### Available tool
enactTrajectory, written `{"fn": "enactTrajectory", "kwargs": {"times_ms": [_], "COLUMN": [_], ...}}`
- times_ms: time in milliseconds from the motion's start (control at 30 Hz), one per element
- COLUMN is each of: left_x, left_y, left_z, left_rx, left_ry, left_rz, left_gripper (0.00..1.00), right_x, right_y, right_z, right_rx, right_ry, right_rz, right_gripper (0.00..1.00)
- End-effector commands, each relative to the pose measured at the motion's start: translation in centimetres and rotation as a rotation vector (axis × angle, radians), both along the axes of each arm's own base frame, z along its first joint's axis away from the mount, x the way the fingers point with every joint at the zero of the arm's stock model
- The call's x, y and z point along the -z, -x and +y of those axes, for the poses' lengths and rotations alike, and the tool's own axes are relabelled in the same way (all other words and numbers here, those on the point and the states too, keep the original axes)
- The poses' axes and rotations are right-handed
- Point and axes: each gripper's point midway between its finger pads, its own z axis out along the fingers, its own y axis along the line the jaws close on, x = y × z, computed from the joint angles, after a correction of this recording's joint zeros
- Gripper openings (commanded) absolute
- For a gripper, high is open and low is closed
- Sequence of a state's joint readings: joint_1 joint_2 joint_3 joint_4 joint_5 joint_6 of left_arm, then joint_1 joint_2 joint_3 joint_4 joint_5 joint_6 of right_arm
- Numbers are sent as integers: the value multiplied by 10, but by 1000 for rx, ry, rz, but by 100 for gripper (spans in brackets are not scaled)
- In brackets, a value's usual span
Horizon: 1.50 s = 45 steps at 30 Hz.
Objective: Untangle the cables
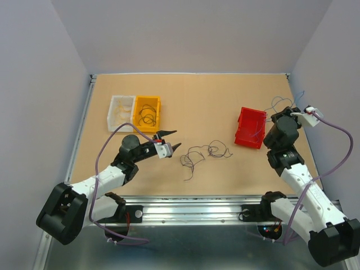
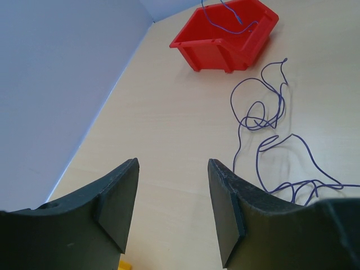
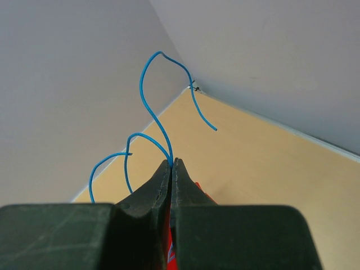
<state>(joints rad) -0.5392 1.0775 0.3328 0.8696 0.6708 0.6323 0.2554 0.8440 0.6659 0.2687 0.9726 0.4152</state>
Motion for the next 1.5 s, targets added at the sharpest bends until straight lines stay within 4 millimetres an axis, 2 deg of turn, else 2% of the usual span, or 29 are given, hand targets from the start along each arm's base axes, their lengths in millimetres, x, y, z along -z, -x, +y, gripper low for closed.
{"fn": "enactTrajectory", "kwargs": {"times_ms": [0, 133, 400, 567, 667, 833, 1033, 1067, 1267, 1367, 1467], "left_x": [-11, -10, -9, -10, -10, -12, -12, -11, -10, -10, -10], "left_y": [2, 1, 1, 1, 2, 2, 4, 4, 2, 2, 3], "left_z": [3, 3, 3, 3, 4, 4, 4, 3, 3, 4, 3], "left_rx": [-2, -3, -3, -5, -6, -8, 0, 3, 1, -2, 5], "left_ry": [18, 16, 14, 15, 15, 19, 19, 17, 12, 13, 13], "left_rz": [-54, -53, -53, -57, -58, -62, -65, -62, -59, -60, -57], "left_gripper": [63, 63, 63, 63, 63, 63, 63, 63, 64, 64, 65], "right_x": [6, 19, 63, 80, 93, 124, 158, 157, 201, 221, 229], "right_y": [3, -6, -32, -42, -44, -36, -36, -41, -61, -64, -65], "right_z": [-7, -3, 6, 15, 21, 31, 45, 48, 73, 78, 75], "right_rx": [49, 36, 15, -38, -66, -127, -201, -214, -334, -349, -323], "right_ry": [-10, -10, -16, -18, -27, -50, -67, -67, -59, -63, -70], "right_rz": [6, 41, 150, 197, 266, 414, 561, 575, 779, 837, 853], "right_gripper": [1, 1, 1, 1, 1, 0, 0, 0, 1, 1, 1]}}
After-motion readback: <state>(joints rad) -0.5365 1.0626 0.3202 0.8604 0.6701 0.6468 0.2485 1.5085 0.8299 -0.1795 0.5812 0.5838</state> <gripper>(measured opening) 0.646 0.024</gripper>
